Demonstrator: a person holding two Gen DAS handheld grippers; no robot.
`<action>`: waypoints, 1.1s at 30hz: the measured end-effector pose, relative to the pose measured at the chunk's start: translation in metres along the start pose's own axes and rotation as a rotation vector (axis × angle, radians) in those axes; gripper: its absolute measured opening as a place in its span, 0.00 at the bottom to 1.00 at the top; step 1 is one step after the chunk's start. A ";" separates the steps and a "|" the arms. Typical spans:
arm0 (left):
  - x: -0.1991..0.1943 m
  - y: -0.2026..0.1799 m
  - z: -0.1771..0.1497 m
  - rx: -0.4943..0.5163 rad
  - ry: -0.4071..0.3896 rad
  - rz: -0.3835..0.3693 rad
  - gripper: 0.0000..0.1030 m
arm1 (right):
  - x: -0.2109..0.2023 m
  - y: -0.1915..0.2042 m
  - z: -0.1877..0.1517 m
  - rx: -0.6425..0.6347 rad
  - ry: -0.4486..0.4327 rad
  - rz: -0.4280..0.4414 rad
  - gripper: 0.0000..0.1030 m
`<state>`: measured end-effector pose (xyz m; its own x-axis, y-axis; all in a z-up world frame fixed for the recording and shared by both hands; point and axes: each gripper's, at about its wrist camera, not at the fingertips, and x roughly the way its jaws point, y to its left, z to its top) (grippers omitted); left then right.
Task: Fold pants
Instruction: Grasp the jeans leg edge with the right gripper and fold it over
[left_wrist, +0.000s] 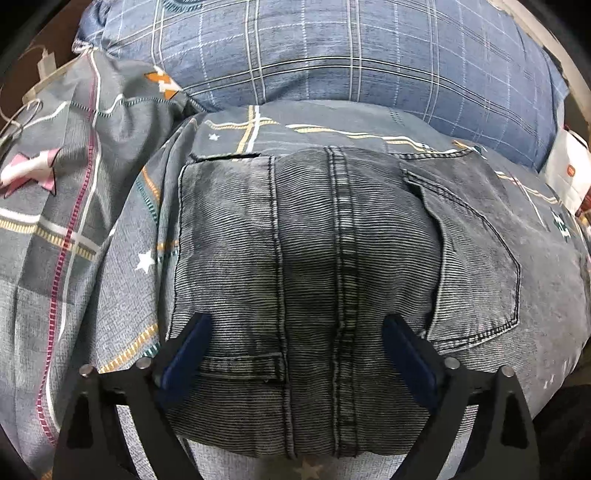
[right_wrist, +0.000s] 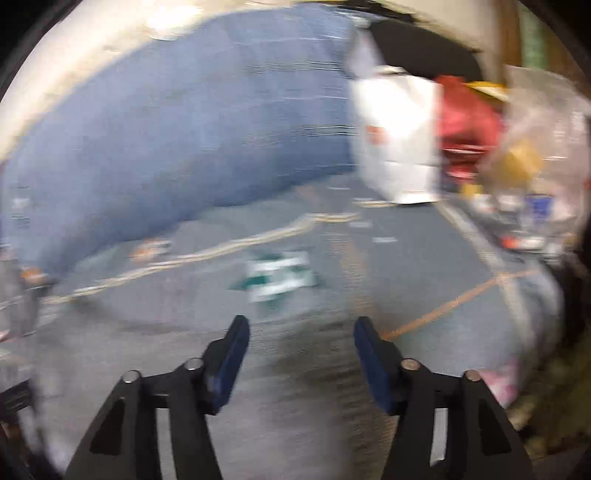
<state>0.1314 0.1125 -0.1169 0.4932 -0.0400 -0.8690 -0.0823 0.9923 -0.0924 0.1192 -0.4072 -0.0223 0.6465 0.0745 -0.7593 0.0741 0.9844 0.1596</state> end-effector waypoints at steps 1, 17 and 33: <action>-0.001 0.001 0.001 -0.005 0.008 0.001 0.92 | 0.014 0.008 -0.007 -0.027 0.049 0.034 0.76; 0.000 -0.024 -0.007 0.046 -0.128 -0.049 0.95 | 0.072 0.231 0.033 -0.501 0.154 0.267 0.55; 0.011 -0.022 -0.009 0.085 -0.151 -0.082 1.00 | 0.207 0.349 0.010 -0.890 0.277 0.004 0.03</action>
<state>0.1312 0.0894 -0.1285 0.6204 -0.1092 -0.7766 0.0338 0.9931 -0.1126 0.2867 -0.0500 -0.1175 0.4323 0.0006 -0.9017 -0.6115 0.7351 -0.2927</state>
